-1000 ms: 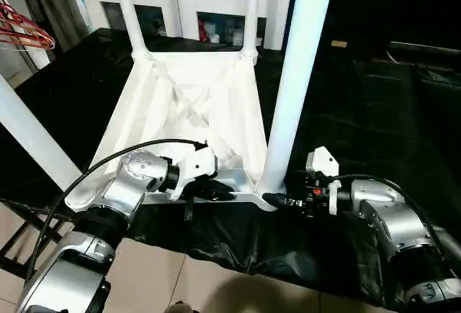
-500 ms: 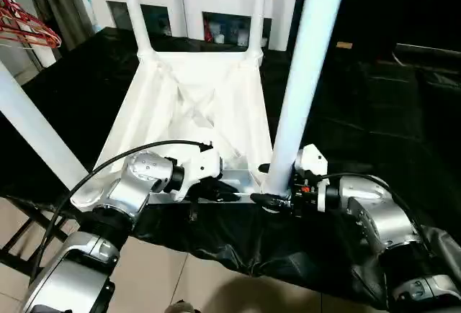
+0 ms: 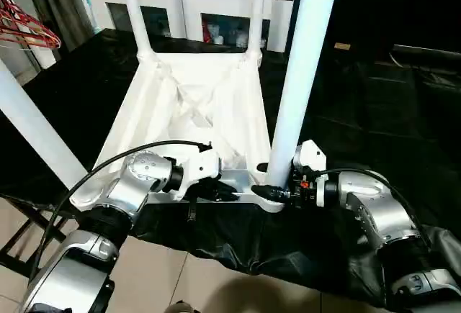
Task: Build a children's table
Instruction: Rotate leg to tighten
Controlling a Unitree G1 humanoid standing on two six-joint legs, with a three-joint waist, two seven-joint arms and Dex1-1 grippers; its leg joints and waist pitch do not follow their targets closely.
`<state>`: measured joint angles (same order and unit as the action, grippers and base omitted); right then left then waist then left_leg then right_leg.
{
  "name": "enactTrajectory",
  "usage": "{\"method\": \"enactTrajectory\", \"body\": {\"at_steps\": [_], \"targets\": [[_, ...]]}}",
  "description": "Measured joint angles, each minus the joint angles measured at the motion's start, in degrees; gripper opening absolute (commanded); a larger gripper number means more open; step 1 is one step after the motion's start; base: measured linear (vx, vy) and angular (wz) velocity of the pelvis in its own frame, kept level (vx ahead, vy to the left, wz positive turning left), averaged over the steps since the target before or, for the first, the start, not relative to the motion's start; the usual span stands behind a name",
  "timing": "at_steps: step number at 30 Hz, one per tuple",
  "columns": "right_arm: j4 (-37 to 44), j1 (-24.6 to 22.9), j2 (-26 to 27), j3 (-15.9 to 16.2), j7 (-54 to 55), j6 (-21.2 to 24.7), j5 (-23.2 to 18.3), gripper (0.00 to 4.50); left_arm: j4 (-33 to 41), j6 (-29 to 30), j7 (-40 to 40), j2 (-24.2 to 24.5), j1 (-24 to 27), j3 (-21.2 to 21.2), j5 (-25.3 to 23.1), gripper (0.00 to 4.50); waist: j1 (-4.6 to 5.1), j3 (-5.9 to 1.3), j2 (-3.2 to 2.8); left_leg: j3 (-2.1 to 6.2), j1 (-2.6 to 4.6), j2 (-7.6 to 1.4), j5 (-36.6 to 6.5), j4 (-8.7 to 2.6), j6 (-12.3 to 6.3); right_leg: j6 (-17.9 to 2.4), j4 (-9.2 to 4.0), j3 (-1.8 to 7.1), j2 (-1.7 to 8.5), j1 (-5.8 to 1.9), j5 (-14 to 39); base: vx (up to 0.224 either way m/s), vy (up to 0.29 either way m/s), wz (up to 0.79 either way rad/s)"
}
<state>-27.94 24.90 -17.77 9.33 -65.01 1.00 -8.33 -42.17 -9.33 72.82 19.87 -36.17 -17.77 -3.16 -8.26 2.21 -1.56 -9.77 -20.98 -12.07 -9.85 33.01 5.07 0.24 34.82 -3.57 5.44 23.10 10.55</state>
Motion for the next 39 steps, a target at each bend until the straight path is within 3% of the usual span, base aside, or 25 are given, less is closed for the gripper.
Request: {"method": "enactTrajectory", "body": {"at_steps": [12, 18, 24, 28, 35, 36, 39], "targets": [[0.0, -0.6, 0.5, -0.3, 0.7, -0.5, -0.1, 1.98, -0.4, 0.0, 0.0, 0.1, -0.1, 0.0, 0.0, 0.0, 0.04, -0.06, -0.13, 0.02, 0.05, 0.0, 0.0, -0.01, 0.01, 0.0, 0.06, 0.0, -0.02, 0.0, 0.0, 0.0, 0.0, 0.0], [0.6, -2.1, 1.8, -1.3, 3.9, -0.6, -0.5, 1.98, -0.6, 1.0, -0.7, -0.2, -0.4, 0.0, 0.0, 0.0, 0.07, -0.12, -0.52, 0.04, 0.14, 0.0, 0.0, -0.02, 0.02, 0.0, 0.07, 0.01, -0.02, -0.07, 0.0, 0.0, 0.0, 0.0], [-0.6, -2.8, 6.8, -4.7, 21.0, -1.2, 2.5, 1.97, -2.5, 5.4, -9.8, -4.6, -2.0, 0.6, -2.1, 0.0, 0.69, -0.02, -0.68, 0.13, 0.57, 0.11, 0.0, -0.12, 0.04, 0.2, 0.1, 0.17, -0.02, -0.26, 0.1, 0.0, 0.0, 0.0], [-1.3, -2.5, 11.0, -7.5, 33.3, 0.1, 4.7, 1.97, -3.0, 7.9, -16.8, -8.2, -2.2, 1.1, -3.3, 0.0, 1.82, -0.03, -0.63, 0.18, 0.83, 0.21, 0.0, -0.4, 0.03, 0.2, -0.08, 0.29, -0.02, -0.41, 0.1, 0.0, 0.0, 0.0], [-5.6, 1.3, 16.7, -11.4, 50.8, 1.4, 6.9, 1.97, -3.6, 11.6, -27.5, -13.6, -2.8, 1.7, -5.2, 0.0, 2.43, -0.13, -0.68, 0.2, 0.81, 0.25, 0.0, -0.9, 0.03, 0.2, -0.92, 0.18, -0.04, -0.54, 0.1, 0.0, 0.0, 0.0], [-6.1, 1.7, 16.8, -11.6, 51.5, 1.4, 6.9, 2.53, -3.5, 11.8, -28.1, -14.0, -2.8, 1.7, -5.5, 0.0, 2.51, -0.13, -0.68, 0.19, 0.81, 0.25, 0.0, -0.87, 0.02, 0.2, -0.96, 0.19, -0.04, -0.57, 0.1, 0.0, 0.0, 0.0], [-5.6, 1.6, 17.8, -12.6, 51.3, 1.3, 5.3, 2.72, -3.1, 11.9, -28.2, -14.1, -2.7, 1.8, -5.5, 0.0, 2.86, -0.12, -0.69, 0.2, 0.8, 0.25, 0.0, -0.91, 0.02, 0.2, -1.07, 0.2, -0.04, -0.59, 0.1, 0.0, 0.0, 0.0]]}}
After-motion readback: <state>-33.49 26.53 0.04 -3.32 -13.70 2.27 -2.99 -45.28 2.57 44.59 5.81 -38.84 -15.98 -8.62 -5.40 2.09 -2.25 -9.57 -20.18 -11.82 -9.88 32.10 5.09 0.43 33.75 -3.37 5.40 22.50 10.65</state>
